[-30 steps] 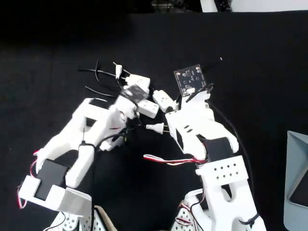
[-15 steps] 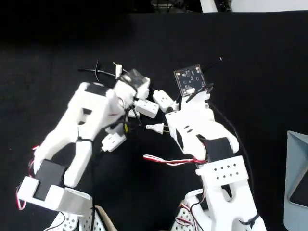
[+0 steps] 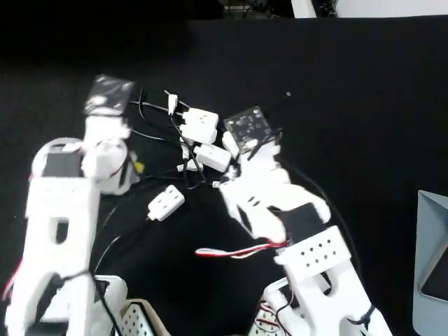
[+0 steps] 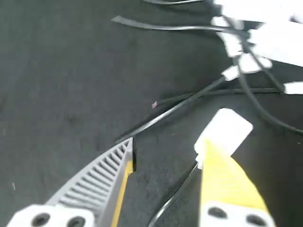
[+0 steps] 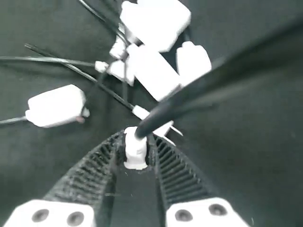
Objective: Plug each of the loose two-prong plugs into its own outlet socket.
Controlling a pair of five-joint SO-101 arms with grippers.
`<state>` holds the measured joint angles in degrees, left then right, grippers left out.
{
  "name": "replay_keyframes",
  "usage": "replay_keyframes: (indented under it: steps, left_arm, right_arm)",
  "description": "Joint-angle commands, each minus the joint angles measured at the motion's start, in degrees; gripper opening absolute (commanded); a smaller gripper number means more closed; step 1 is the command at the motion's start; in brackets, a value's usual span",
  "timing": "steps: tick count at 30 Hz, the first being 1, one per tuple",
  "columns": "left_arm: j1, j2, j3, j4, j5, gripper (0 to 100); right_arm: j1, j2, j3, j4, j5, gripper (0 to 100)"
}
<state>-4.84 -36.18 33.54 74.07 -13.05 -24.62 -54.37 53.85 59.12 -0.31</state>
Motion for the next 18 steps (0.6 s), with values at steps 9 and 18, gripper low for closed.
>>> replay_keyframes:
  steps: [9, 18]
  left_arm:
    - [-15.34, -23.30, 27.21, -11.25, 13.01, 23]
    - [-17.98, -22.07, 28.70, -13.98, 13.36, 23]
  right_arm:
    - [-14.42, -0.40, 7.43, -18.81, -0.44, 1.1]
    - [-18.02, 9.36, 6.99, -27.43, -0.18, 1.1]
